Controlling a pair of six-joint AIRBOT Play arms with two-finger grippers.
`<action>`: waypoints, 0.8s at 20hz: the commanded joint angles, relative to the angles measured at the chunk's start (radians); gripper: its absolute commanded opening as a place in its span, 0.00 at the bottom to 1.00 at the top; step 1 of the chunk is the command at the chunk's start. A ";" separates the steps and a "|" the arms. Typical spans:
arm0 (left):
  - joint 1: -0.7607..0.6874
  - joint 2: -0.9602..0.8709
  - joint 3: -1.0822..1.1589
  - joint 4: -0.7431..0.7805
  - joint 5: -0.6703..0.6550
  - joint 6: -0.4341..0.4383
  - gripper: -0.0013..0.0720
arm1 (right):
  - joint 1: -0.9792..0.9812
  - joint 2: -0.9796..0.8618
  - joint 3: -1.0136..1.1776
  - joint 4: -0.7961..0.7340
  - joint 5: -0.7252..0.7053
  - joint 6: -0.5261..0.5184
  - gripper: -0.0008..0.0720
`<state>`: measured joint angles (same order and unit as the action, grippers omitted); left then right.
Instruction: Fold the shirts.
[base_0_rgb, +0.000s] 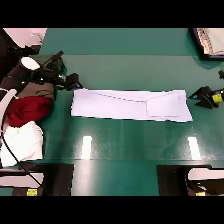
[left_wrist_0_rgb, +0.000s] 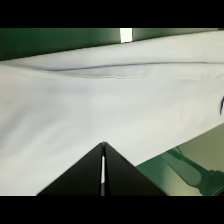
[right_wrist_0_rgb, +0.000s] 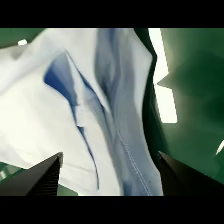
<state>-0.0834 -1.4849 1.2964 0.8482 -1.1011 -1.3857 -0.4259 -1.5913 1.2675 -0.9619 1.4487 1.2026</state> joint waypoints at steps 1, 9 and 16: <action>-0.078 0.000 0.003 0.001 -0.007 0.005 0.06 | -0.048 -0.091 -0.041 0.053 0.052 -0.100 0.94; -0.165 -0.008 0.003 0.011 0.001 -0.031 0.05 | 0.060 -0.151 -0.041 0.087 0.024 -0.177 0.79; -0.319 -0.100 0.024 0.002 0.153 -0.082 0.05 | 0.142 -0.128 -0.041 0.187 0.037 -0.202 0.08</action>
<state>-0.3443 -1.5421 1.3075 0.8600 -1.0134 -1.4479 -0.3138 -1.7367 1.2243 -0.8379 1.4544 1.0168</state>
